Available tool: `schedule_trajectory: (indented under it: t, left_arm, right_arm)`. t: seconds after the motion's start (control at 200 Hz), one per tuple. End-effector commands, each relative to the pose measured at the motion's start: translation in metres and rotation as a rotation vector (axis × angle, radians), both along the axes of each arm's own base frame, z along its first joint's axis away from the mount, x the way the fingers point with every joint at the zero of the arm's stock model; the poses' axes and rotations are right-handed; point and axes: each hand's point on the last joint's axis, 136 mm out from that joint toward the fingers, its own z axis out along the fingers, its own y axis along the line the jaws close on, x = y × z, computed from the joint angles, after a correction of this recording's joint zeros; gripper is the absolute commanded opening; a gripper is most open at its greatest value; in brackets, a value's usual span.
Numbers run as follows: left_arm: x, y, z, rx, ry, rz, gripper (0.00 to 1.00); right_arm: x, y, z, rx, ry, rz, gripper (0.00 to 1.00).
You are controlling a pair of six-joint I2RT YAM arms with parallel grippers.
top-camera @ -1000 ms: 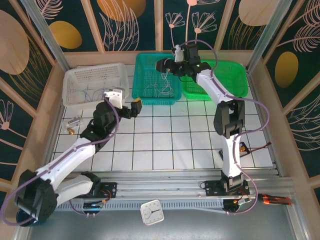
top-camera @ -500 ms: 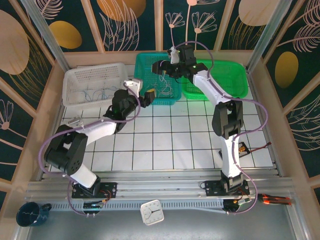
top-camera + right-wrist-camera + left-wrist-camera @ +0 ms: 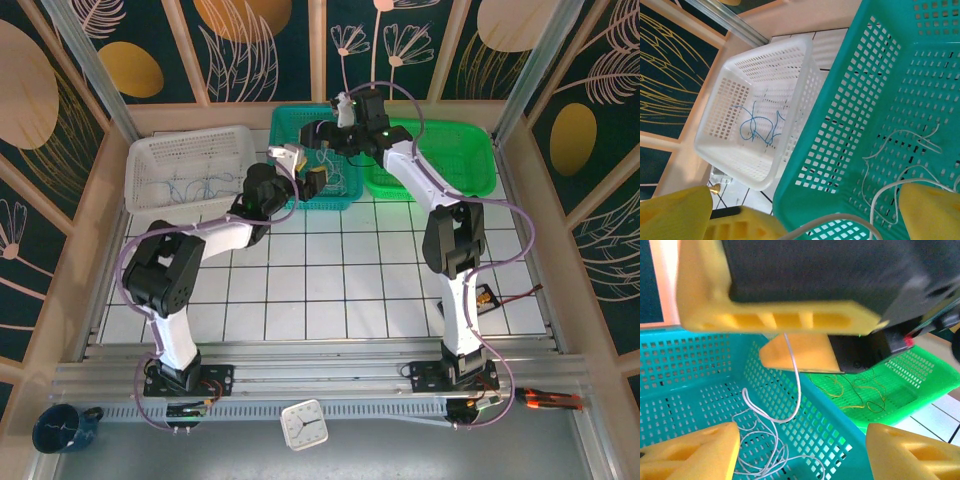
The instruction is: Untangle the cables
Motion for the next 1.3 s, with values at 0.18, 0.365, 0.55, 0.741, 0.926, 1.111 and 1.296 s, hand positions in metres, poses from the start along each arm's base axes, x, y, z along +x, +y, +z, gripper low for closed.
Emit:
schedule_trajectory:
  t: [0.18, 0.365, 0.55, 0.741, 0.926, 1.111, 1.296]
  left_arm:
    - [0.025, -0.012, 0.011, -0.064, -0.052, -0.006, 0.6]
    - [0.038, -0.015, 0.007, -0.063, -0.053, 0.015, 0.41]
    - [0.045, -0.018, -0.005, -0.045, -0.034, 0.017, 0.12]
    - [0.046, -0.011, -0.019, -0.035, -0.006, 0.041, 0.0]
    - [0.044, 0.0, -0.026, -0.064, 0.008, 0.045, 0.0]
    - [0.037, -0.001, -0.016, -0.083, -0.013, 0.004, 0.48]
    - [0.029, -0.008, -0.01, -0.114, -0.033, -0.054, 0.67]
  right_arm:
    - [-0.014, 0.013, 0.034, 0.045, -0.043, 0.023, 0.96]
    - [-0.023, 0.012, 0.037, 0.064, -0.04, 0.028, 0.96]
    - [-0.027, 0.008, 0.048, 0.085, -0.053, 0.033, 0.96]
    - [-0.03, -0.004, 0.074, 0.166, -0.072, 0.029, 0.97]
    - [-0.038, -0.02, 0.103, 0.287, -0.075, 0.043, 0.99]
    - [-0.036, -0.022, 0.102, 0.29, -0.066, 0.045, 0.99]
    - [-0.035, -0.021, 0.095, 0.292, -0.049, 0.044, 0.99]
